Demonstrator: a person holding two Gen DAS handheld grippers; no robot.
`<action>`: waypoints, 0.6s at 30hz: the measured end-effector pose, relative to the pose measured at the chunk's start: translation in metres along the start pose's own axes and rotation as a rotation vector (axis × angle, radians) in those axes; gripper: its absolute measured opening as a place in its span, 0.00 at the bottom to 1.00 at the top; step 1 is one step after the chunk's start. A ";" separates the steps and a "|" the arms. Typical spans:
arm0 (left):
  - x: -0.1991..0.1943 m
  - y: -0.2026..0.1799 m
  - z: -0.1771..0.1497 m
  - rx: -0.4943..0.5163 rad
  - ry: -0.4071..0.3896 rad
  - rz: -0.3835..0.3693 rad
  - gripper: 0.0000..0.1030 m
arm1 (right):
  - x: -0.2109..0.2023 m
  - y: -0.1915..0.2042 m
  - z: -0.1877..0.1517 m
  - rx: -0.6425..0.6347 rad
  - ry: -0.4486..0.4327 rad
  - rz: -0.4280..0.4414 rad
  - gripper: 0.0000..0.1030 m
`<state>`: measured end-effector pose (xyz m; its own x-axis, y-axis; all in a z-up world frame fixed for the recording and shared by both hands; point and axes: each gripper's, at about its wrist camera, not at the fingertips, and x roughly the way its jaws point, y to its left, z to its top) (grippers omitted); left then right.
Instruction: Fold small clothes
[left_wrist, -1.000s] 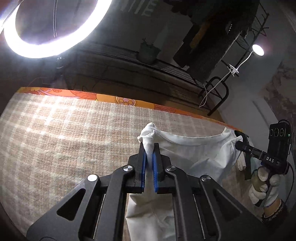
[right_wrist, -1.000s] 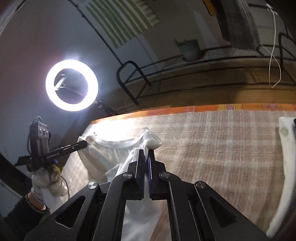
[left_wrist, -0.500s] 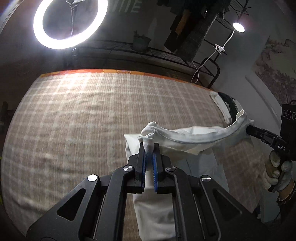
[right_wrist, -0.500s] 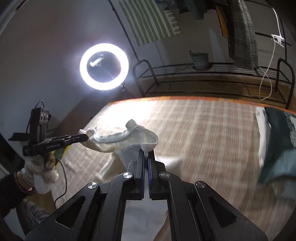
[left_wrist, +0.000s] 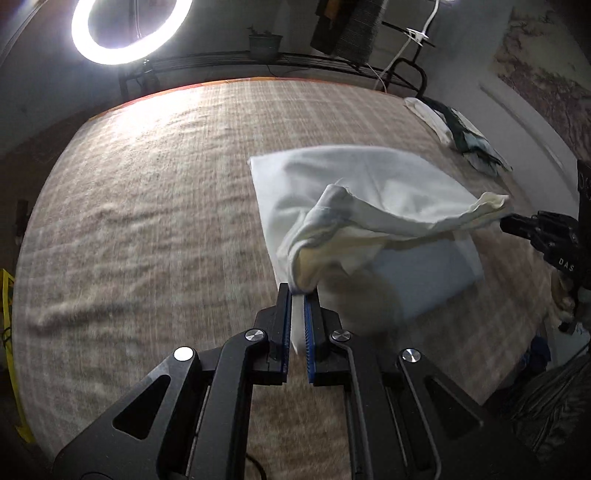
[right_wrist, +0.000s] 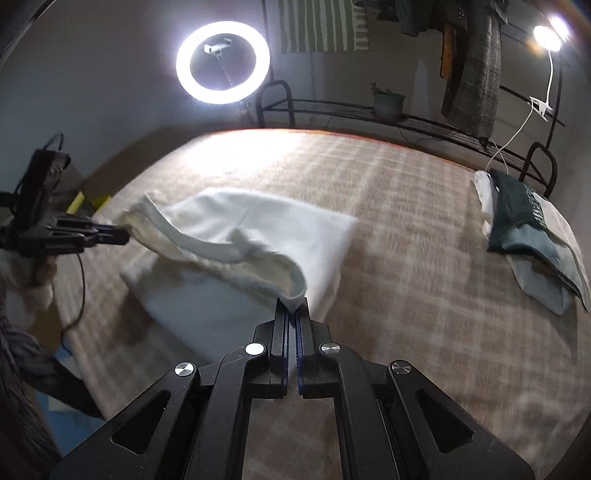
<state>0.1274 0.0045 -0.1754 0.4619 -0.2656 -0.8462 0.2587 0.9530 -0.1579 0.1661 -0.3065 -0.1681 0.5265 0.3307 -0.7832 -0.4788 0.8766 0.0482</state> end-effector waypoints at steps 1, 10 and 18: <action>-0.004 0.000 -0.005 0.000 0.000 -0.010 0.04 | -0.005 0.002 -0.006 -0.014 0.004 0.007 0.02; -0.018 0.035 -0.022 -0.240 0.005 -0.096 0.44 | -0.024 -0.018 -0.027 0.260 0.036 0.130 0.09; 0.020 0.057 -0.011 -0.464 0.081 -0.200 0.43 | 0.027 -0.031 -0.031 0.510 0.131 0.194 0.15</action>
<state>0.1418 0.0548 -0.2070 0.3701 -0.4544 -0.8103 -0.0768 0.8542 -0.5142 0.1737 -0.3356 -0.2097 0.3556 0.4847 -0.7992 -0.1408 0.8731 0.4668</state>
